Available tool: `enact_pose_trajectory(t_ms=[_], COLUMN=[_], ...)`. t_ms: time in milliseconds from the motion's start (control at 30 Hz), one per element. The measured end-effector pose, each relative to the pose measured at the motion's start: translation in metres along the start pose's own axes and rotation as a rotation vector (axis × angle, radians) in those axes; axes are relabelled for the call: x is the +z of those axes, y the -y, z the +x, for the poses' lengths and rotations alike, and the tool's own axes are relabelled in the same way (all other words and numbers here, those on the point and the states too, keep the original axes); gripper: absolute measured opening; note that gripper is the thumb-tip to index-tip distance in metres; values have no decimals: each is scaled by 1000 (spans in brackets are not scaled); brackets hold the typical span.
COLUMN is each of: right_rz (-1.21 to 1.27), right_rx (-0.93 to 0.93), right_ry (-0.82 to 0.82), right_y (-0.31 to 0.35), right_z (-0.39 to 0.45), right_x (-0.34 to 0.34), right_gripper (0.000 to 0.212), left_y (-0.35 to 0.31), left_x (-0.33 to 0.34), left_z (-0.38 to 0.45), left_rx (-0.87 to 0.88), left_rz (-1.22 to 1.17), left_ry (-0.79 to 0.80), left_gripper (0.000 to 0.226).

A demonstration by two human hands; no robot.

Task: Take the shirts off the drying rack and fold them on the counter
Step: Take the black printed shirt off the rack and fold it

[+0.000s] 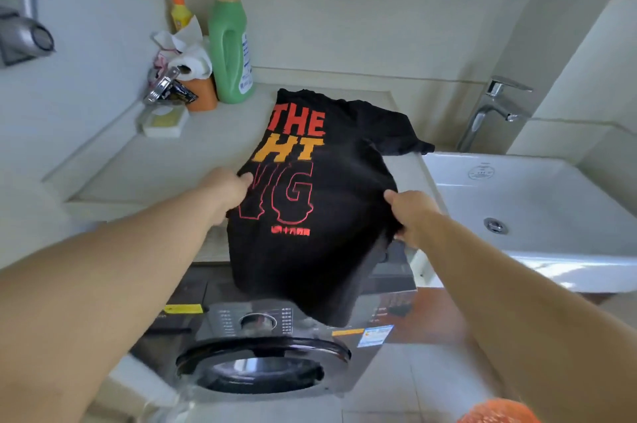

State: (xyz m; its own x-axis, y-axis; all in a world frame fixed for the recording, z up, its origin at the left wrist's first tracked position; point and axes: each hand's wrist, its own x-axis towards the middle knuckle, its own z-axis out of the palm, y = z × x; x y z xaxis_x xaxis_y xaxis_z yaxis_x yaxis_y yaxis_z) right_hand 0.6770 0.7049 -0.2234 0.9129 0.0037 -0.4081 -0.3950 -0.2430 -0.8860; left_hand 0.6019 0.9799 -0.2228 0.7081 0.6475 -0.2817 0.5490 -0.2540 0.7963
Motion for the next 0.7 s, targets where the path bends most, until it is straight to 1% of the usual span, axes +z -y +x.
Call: enact_pose_trajectory(t_ms=[67, 100, 133, 200, 233, 267, 300, 367, 433, 533, 600, 700], right_rz=[84, 82, 77, 45, 25, 35, 77, 162, 253, 391, 420, 342], right_rx=[139, 187, 206, 155, 103, 75, 60, 83, 103, 92, 117, 146], right_ry=[148, 221, 269, 275, 253, 245, 258, 339, 394, 426, 468, 466], right_y=[-25, -38, -49, -62, -63, -67, -66, -65, -63, -59, -59, -58], right_z=[-13, -19, -24, -31, -33, -33, -31, -34, -35, -41, -48, -62], right_x=[6, 12, 17, 23, 24, 25, 22, 22, 23, 29, 34, 31], right_gripper=[36, 38, 36, 30, 28, 27, 26, 25, 32, 39, 41, 35], left_y=[23, 32, 43, 59, 63, 67, 64, 58, 48, 35, 33, 38], left_x=[1, 3, 3, 3, 1, -1, -1, -4, -4, -6, -9, -14], left_z=[-22, -32, -39, -47, -45, -46, -45, -50, -56, -70, -79, -88], left_rx=[-155, -226, -270, -260, -228, -224, -225, -260, -266, -256, -245, -248], left_rz=[-193, -216, -198, -129, -119, -147, -196, -313, -385, -459, -440, -340], left_ry=[200, 318, 422, 566, 586, 604, 621, 637, 644, 676, 688, 654], left_gripper=[55, 57, 59, 66, 66, 60, 53, 41, 33, 32, 32, 32])
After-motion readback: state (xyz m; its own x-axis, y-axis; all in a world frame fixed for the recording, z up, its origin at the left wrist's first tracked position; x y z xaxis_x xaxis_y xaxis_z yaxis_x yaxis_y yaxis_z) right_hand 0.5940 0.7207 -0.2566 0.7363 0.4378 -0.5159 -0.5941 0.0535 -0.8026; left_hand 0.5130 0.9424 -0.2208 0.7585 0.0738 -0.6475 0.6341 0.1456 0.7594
